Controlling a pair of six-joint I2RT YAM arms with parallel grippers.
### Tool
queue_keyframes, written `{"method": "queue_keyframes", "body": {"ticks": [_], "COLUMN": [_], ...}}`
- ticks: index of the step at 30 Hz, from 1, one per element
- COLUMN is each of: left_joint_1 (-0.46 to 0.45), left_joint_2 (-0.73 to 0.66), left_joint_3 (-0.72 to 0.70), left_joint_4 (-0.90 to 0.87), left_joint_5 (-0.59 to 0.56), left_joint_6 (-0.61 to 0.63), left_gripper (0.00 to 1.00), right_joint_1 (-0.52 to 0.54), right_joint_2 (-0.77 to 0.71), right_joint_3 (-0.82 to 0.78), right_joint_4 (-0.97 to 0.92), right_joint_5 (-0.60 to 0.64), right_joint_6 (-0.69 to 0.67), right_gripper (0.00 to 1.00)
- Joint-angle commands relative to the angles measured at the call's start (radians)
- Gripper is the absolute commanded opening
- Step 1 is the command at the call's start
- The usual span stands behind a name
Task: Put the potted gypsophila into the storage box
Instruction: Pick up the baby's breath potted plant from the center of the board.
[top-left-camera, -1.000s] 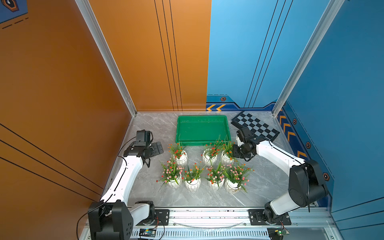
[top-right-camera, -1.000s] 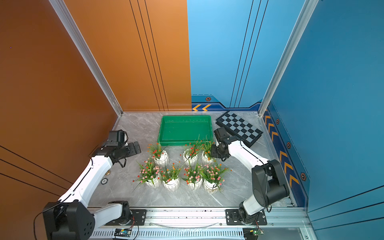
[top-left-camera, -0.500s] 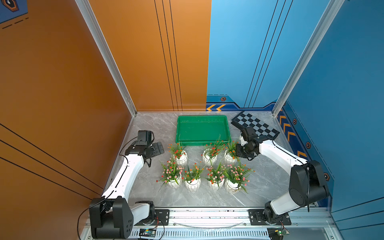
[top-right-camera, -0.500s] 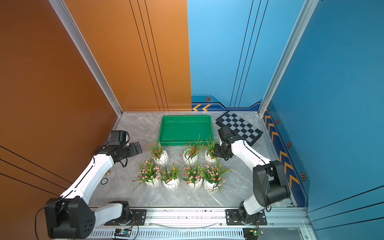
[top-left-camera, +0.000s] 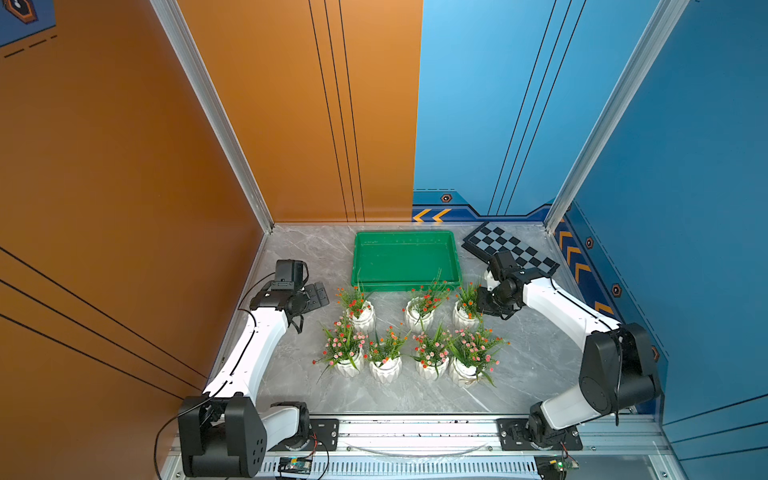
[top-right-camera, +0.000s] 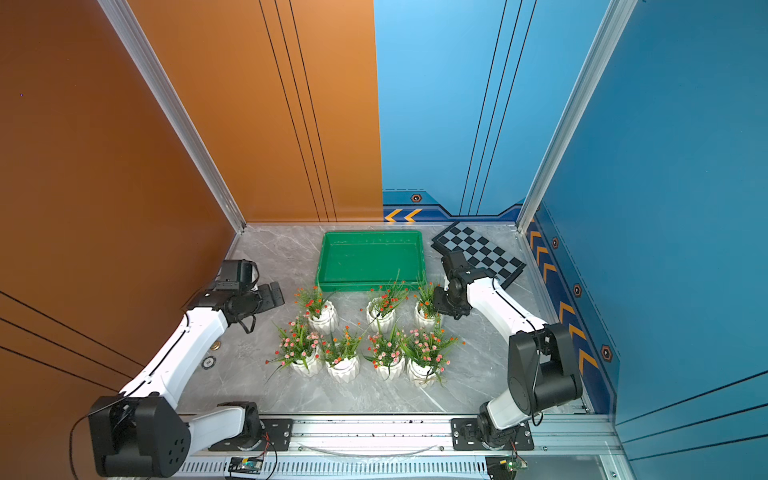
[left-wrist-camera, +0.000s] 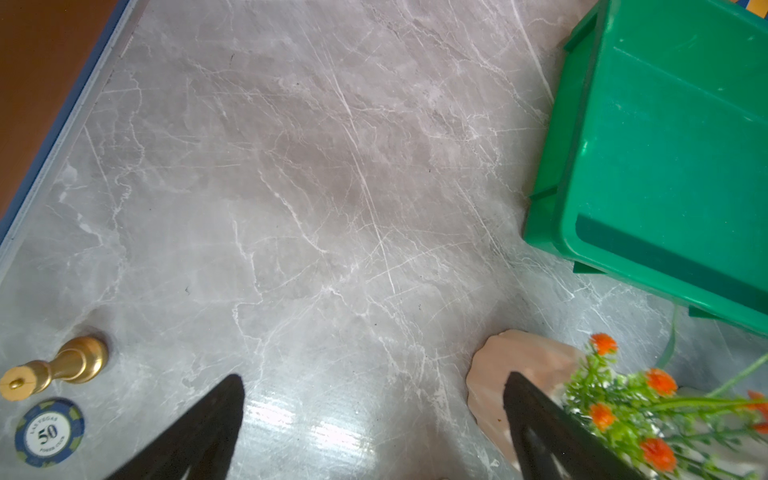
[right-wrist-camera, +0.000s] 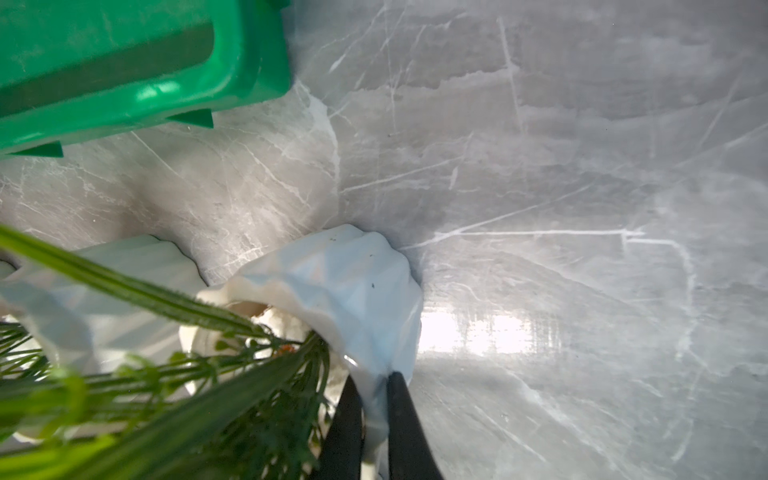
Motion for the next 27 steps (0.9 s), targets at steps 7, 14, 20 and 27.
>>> {"method": "queue_keyframes", "body": {"ticks": [7, 14, 20, 27], "left_joint_1": [-0.009, -0.009, -0.009, -0.009], "left_joint_2": [-0.004, 0.004, 0.005, 0.007], "left_joint_3": [0.037, 0.062, 0.076, 0.097], "left_joint_4": [-0.022, -0.022, -0.022, -0.023], "left_joint_5": [0.015, 0.016, 0.019, 0.024], "left_joint_6": [-0.004, -0.003, 0.0, 0.003], "left_gripper": [0.98, 0.98, 0.98, 0.98], "right_joint_1": [-0.03, -0.039, -0.039, -0.038], "right_joint_2": [-0.046, -0.032, -0.022, 0.021], "right_joint_3": [0.124, 0.191, 0.252, 0.407], "right_joint_4": [-0.089, -0.127, -0.159, -0.214], "right_joint_5": [-0.03, -0.043, -0.048, -0.06], "right_joint_6": [-0.054, -0.069, -0.077, -0.094], "right_gripper": [0.06, 0.06, 0.06, 0.06]}}
